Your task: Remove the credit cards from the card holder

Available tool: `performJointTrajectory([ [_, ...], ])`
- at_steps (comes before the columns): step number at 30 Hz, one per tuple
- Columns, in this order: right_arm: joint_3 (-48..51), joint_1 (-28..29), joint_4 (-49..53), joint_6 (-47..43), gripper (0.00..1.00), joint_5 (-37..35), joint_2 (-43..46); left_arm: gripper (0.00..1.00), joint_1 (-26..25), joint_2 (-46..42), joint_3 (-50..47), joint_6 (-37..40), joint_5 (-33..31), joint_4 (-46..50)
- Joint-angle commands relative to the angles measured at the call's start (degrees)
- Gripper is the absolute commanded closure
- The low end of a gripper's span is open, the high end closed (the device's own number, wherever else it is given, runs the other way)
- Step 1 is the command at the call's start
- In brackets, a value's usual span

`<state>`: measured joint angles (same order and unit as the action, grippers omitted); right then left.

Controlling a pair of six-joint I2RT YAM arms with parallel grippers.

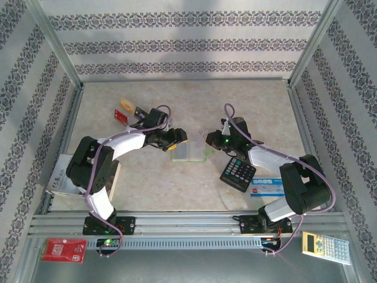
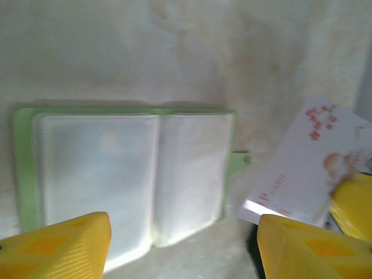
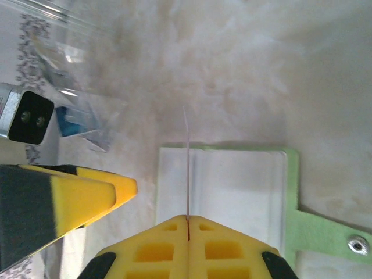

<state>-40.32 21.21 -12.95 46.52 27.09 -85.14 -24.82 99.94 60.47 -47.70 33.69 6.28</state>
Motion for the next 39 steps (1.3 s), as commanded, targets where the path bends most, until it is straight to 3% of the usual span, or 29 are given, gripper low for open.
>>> performJointTrajectory([
  [1, 0.00, -0.47, -5.76, 1.37, 1.00, 6.37, 0.88, 0.24, 0.88, -2.58, -3.43, -4.65, 6.95, -13.74],
  [8, -2.11, -0.90, -16.02, 9.38, 1.00, 16.55, -1.55, 0.21, 1.18, -3.59, -6.98, -7.95, 14.45, -24.52],
  [13, -3.01, -1.26, -20.11, 12.42, 1.00, 20.08, -3.42, 0.25, 1.59, -4.25, -7.45, -10.38, 17.84, -30.50],
  [24, -2.45, -1.35, -24.22, 14.47, 1.00, 23.11, -5.63, 0.57, 3.18, -4.84, -8.08, -13.73, 19.13, -35.87],
  [29, -2.49, -1.35, -24.40, 14.52, 1.00, 23.36, -6.30, 0.72, 3.37, -4.32, -7.17, -13.62, 18.82, -34.00],
  [33, -2.66, -1.35, -24.07, 14.30, 0.99, 22.82, -7.18, 0.91, 3.59, -4.64, -6.44, -11.78, 17.87, -30.11],
  [35, -2.75, -1.36, -23.58, 13.80, 0.93, 22.66, -7.39, 1.00, 3.76, -4.99, -6.66, -10.82, 17.27, -28.66],
  [39, -2.84, -2.03, -19.42, 11.00, 0.73, 20.42, -6.60, 1.00, 4.44, -6.75, -7.08, -7.86, 15.21, -24.56],
])
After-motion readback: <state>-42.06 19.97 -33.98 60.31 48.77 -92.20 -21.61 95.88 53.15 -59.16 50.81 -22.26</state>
